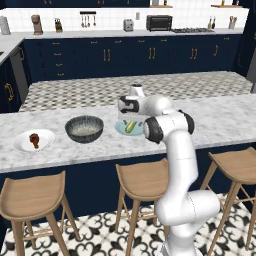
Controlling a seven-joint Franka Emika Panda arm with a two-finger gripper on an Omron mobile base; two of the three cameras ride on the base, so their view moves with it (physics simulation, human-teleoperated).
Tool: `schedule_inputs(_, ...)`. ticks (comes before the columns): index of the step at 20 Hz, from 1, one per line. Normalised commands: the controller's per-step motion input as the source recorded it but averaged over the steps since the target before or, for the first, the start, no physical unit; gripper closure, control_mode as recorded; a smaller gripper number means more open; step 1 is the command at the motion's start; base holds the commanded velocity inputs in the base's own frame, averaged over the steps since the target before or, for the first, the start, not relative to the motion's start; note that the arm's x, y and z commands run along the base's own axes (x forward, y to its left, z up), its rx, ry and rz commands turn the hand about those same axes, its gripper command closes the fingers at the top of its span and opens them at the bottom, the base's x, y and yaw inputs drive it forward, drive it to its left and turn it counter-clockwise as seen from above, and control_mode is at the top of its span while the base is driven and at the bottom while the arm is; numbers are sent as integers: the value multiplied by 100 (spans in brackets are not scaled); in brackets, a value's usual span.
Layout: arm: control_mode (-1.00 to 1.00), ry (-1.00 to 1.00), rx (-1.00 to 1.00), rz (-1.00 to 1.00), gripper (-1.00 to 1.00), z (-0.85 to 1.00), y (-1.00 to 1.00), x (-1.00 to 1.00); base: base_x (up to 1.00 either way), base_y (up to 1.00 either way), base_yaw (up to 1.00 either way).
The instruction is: Pick the chicken drumstick and corn from their plates and place them in the bowl. Then put the bowl in the fridge.
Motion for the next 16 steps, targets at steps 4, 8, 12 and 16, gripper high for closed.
schedule_inputs(4, -100, 3, 0, 0, -100, -17, 2, 44, 0, 0, 0)
schedule_inputs(8, -100, 9, 0, 0, -100, -44, 9, 3, 0, 0, 0)
schedule_inputs(12, -100, 8, 0, 0, 100, -46, 12, -9, 0, 0, 0)
schedule_inputs(16, -100, 1, 0, 0, 100, -35, 0, -51, 0, 0, 0)
